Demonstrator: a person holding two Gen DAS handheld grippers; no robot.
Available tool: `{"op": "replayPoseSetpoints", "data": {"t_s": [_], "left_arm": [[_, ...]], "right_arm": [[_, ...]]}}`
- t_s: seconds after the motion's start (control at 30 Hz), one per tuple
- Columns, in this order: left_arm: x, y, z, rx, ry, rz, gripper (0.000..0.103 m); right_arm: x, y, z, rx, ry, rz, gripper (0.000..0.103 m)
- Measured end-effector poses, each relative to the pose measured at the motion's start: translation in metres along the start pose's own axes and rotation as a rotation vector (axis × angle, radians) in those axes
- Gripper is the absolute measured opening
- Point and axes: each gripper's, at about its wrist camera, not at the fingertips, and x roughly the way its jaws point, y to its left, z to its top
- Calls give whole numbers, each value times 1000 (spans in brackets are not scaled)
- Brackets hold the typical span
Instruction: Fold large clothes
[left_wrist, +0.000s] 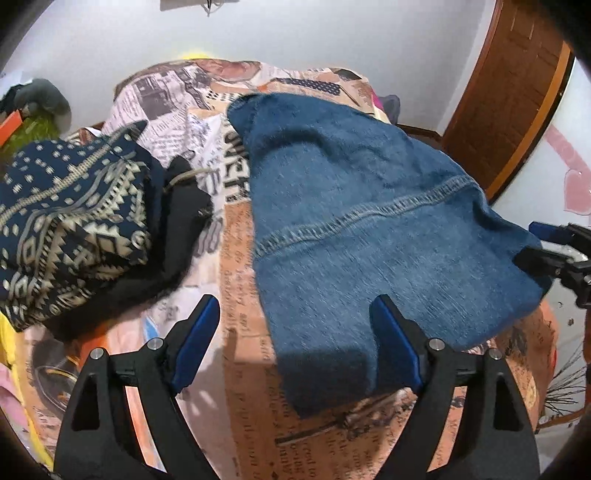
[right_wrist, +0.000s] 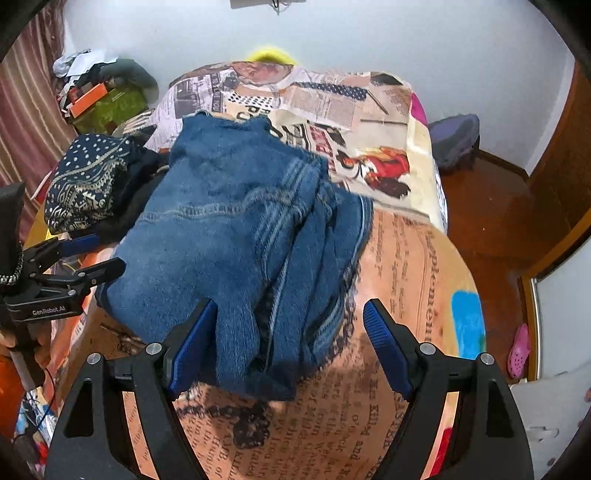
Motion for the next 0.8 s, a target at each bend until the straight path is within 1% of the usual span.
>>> {"op": "replayPoseSetpoints", "data": {"t_s": [0.17, 0.23, 0.33, 0.4, 0.43, 0.53, 0.57, 0.6, 0.63, 0.7, 0.8], "left_arm": [[-1, 15, 16, -11, -26, 47, 84], [2, 22, 22, -27, -14, 32, 84], [16, 32, 30, -65, 33, -39, 84], [29, 37, 33, -101, 79, -75, 84], [38, 39, 34, -118, 108, -107, 84], [54, 42, 34, -164, 147, -181, 84], [60, 44, 34, -184, 157, -209, 84], [65, 46, 35, -206, 166, -233, 84], [69, 47, 37, -226, 174, -252, 84], [81, 50, 39, -269, 198, -303, 84], [98, 51, 41, -313, 235, -372, 84]], "right_arm": [[9, 2, 24, -2, -7, 34, 78], [17, 4, 32, -6, 9, 56, 78], [36, 5, 41, -17, 60, 72, 78], [48, 1, 42, -15, 89, 71, 78], [52, -2, 42, -8, 102, 69, 78], [67, -17, 39, 40, 134, 61, 78], [71, -25, 38, 68, 135, 82, 79], [74, -33, 37, 105, 140, 110, 83], [77, -41, 37, 147, 148, 135, 84], [86, -57, 35, 232, 167, 195, 91], [99, -67, 31, 283, 200, 264, 93]]}}
